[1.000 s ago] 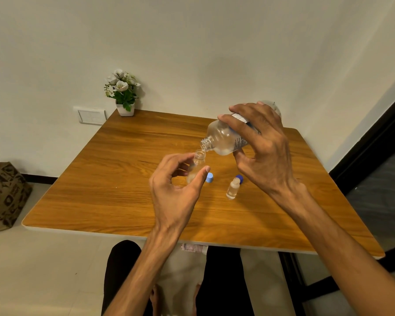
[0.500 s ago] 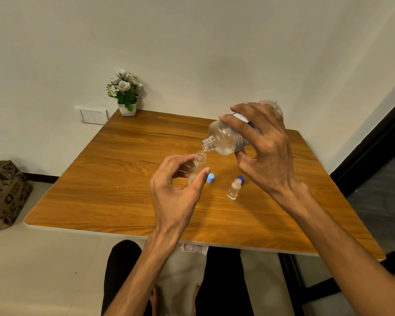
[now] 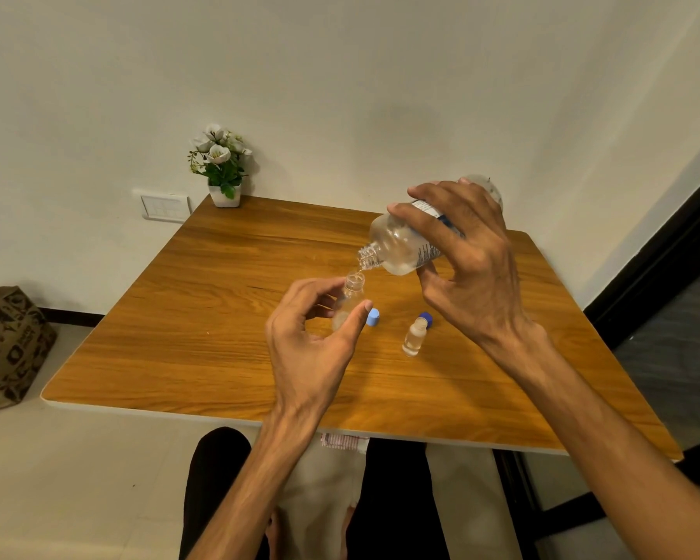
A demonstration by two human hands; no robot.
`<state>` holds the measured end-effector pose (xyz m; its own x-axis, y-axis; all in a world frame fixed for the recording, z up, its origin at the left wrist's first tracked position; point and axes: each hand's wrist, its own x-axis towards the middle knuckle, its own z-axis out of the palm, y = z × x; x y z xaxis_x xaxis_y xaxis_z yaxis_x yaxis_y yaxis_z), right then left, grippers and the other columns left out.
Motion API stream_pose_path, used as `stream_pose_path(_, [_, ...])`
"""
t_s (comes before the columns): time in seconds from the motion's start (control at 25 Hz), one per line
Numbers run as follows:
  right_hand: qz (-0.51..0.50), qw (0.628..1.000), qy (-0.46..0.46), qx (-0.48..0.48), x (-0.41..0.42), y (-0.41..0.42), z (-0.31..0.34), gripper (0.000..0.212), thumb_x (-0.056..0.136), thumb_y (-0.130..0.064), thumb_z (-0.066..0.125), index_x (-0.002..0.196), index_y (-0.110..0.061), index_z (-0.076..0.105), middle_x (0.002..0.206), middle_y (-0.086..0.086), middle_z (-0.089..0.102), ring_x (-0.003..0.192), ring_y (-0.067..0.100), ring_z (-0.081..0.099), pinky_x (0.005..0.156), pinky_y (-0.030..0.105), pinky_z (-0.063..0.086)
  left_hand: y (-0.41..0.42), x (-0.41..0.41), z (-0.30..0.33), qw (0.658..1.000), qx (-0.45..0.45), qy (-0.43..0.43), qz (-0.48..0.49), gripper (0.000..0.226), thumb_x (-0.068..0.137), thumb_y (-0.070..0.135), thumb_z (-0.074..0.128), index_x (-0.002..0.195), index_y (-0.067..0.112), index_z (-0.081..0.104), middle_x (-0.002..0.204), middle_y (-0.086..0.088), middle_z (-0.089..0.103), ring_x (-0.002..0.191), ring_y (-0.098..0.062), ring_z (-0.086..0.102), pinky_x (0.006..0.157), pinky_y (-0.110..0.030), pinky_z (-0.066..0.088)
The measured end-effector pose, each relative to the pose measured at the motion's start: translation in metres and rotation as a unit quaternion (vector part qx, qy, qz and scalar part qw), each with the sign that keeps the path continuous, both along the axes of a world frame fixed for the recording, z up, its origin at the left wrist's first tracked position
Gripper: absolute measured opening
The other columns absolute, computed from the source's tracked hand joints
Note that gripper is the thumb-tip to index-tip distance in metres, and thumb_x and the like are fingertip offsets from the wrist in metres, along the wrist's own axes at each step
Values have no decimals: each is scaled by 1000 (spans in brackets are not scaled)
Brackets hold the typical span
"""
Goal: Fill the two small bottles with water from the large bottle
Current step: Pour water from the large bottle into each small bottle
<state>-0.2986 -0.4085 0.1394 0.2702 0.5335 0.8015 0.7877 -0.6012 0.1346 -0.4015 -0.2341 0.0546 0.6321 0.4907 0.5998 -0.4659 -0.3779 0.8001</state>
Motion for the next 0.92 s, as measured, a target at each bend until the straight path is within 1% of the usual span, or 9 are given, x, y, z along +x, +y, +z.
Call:
stream_pose_path(0.08, [-1, 1000, -2, -1, 0, 0, 1, 62, 77, -2, 77, 138, -8, 67, 140, 19, 65, 135, 39, 55, 117, 54, 39, 0, 0, -1, 1000, 0, -1, 0, 38, 80, 36, 83, 112, 15, 75, 103, 3, 73, 91, -9, 70, 76, -31, 61])
stream_pose_path(0.2, [-3, 1000, -5, -1, 0, -1, 1, 63, 76, -1, 78, 137, -8, 67, 140, 19, 65, 135, 39, 55, 117, 53, 39, 0, -1, -1, 1000, 2, -2, 0, 37, 80, 35, 83, 111, 16, 75, 102, 5, 73, 90, -6, 69, 76, -26, 60])
stream_pose_path(0.36, [-2, 1000, -11, 1, 0, -1, 2, 62, 76, 1, 77, 137, -8, 67, 140, 18, 65, 134, 39, 55, 118, 51, 38, 0, -1, -2, 1000, -1, 3, -1, 37, 80, 33, 84, 110, 14, 76, 102, 5, 73, 89, -7, 69, 75, -24, 59])
stream_pose_path(0.56, [-1, 1000, -12, -2, 0, -2, 2, 62, 77, 1, 77, 138, -9, 67, 140, 18, 65, 135, 39, 55, 118, 52, 38, -2, -2, -1, 1000, -2, 1, -4, 36, 80, 35, 84, 110, 18, 75, 102, 4, 73, 89, -9, 70, 75, -26, 60])
stream_pose_path(0.76, [-4, 1000, -15, -8, 1, -3, 1, 62, 78, 0, 76, 138, -9, 66, 141, 18, 64, 136, 39, 54, 118, 52, 38, -3, -2, 0, 1000, 3, 2, -5, 36, 80, 36, 83, 111, 22, 73, 103, 5, 73, 90, -8, 70, 76, -24, 60])
stream_pose_path(0.92, [-1, 1000, -15, -12, 0, -2, 1, 61, 78, -1, 75, 137, -8, 67, 140, 19, 64, 135, 40, 55, 117, 54, 39, -2, -2, -1, 1000, 2, 3, -3, 36, 80, 37, 83, 111, 21, 74, 103, 5, 73, 91, -8, 71, 76, -27, 61])
